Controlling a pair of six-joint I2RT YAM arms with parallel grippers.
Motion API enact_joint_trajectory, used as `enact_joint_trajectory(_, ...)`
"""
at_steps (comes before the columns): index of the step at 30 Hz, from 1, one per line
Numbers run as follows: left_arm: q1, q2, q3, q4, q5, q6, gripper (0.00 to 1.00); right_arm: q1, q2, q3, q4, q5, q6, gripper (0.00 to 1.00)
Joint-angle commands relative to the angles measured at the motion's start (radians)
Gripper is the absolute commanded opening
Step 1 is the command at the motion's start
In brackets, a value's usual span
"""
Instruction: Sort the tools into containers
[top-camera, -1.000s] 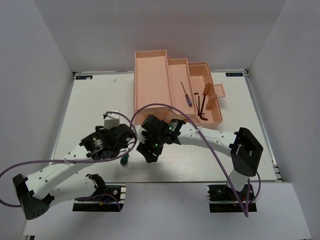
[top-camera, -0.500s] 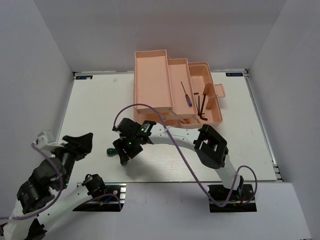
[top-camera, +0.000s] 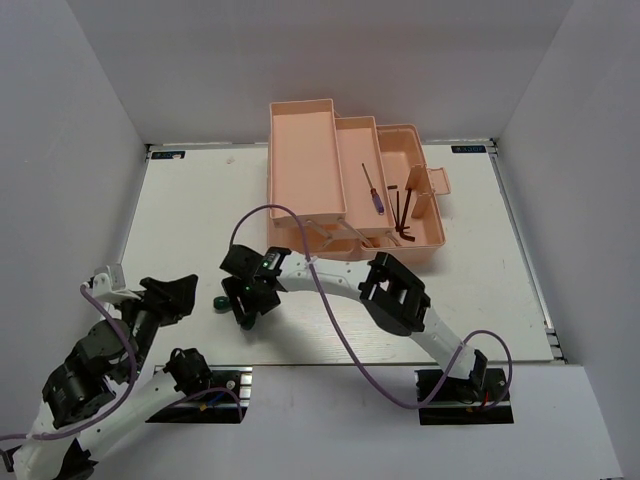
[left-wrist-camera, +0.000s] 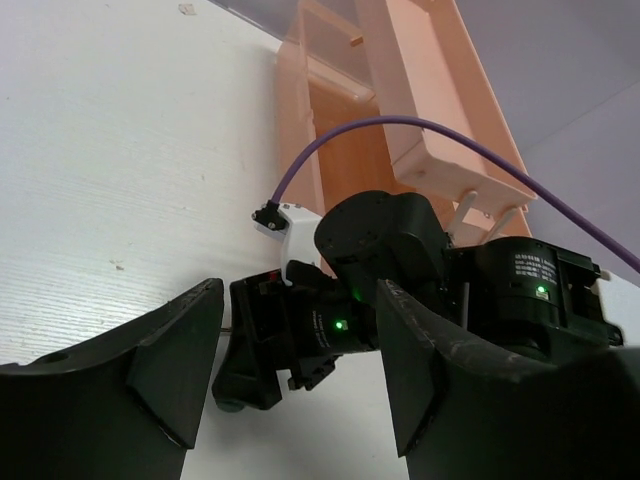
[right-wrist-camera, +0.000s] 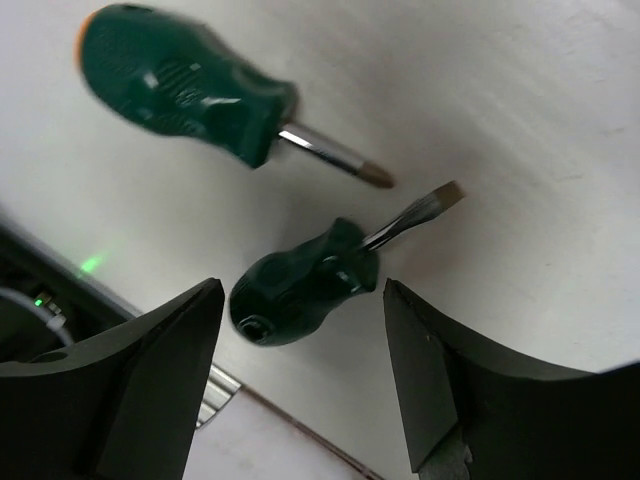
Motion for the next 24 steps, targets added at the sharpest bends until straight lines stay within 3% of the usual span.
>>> enact_joint_trajectory(1,0.002,-0.017,-0.012,-0.006,0.033,0.001,0.72,0.006,0.023,0.052,-0.039,0.102,0.030,0.70)
enact_joint_trajectory(6,0.002,-0.026,-0.012,-0.026,0.033,-0.009,0.72,0.018,0.053,0.064,-0.044,0.153,-0.002,0.67)
enact_joint_trajectory(15,0.002,-0.016,-0.039,-0.065,0.023,-0.069,0.69,0.024,-0.009,-0.090,-0.030,0.161,-0.069,0.40)
enact_joint_trajectory(20,0.002,0.247,-0.005,-0.236,-0.021,-0.269,0.67,0.018,-0.100,-0.152,-0.009,0.144,-0.160,0.16)
enact_joint_trajectory(24,0.002,0.368,0.004,-0.237,-0.021,-0.298,0.68,0.020,-0.154,-0.170,-0.004,0.072,-0.279,0.06)
